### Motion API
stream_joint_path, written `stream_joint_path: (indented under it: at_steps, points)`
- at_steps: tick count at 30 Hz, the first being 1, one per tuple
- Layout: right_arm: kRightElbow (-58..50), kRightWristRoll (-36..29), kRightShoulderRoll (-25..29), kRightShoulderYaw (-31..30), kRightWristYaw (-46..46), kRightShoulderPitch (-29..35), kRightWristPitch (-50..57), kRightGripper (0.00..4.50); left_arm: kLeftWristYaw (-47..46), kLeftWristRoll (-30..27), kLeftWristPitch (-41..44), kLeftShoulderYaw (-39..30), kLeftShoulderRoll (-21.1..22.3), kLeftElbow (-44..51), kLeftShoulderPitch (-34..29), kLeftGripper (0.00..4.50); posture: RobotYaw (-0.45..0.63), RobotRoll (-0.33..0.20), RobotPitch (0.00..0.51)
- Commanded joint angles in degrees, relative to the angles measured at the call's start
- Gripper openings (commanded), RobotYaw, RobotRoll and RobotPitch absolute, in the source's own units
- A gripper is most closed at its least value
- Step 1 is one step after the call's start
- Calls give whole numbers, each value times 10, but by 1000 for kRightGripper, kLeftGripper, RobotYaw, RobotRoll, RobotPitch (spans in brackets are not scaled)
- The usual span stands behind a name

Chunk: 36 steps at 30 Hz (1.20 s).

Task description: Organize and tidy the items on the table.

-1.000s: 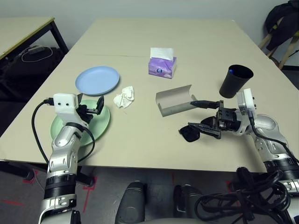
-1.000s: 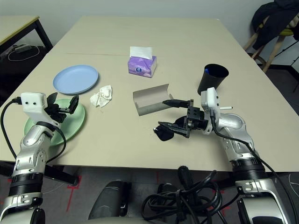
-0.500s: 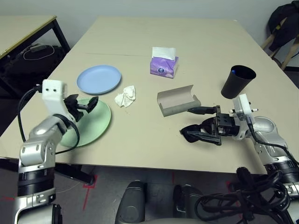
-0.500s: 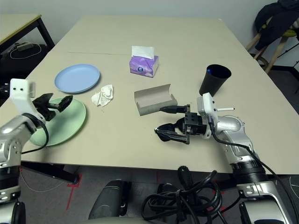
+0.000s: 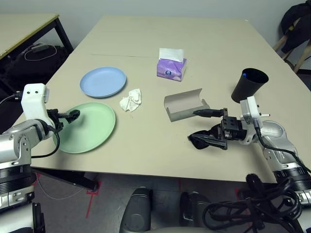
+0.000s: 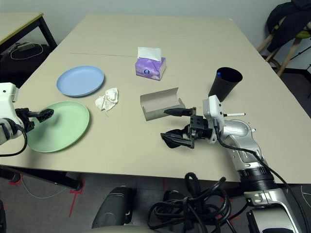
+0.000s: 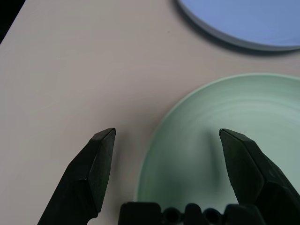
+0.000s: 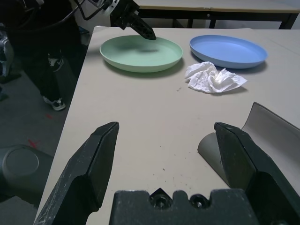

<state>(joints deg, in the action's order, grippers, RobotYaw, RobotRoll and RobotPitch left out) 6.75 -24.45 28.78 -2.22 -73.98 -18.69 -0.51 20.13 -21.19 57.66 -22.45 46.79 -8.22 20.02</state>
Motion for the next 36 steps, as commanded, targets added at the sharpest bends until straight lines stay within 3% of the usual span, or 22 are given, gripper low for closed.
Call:
stream_joint_path:
  at_steps: [1,12,15,17,25,36]
  points:
    - [-6,3,0,-7,0,7,-1,4481,10,3,26,-2,16,-20,4,4500,199,0,80]
    - [-1,5,-3,-4,0,11,-9,4481,21,7,107,-4,49,-48,-20,4500,194,0,79]
    - [-1,5,-3,-4,1,11,-10,4500,20,8,117,-10,52,-44,-26,3864,194,0,80]
    - [-2,5,-3,-5,2,11,-9,4500,20,8,120,-13,52,-41,-28,3194,195,0,80]
    - [-12,7,-3,-7,10,7,2,4500,20,-3,138,-30,45,-23,-8,71,192,0,78]
    - [-19,8,-2,-12,25,3,6,4500,30,-20,169,-41,38,-15,5,28,186,0,75]
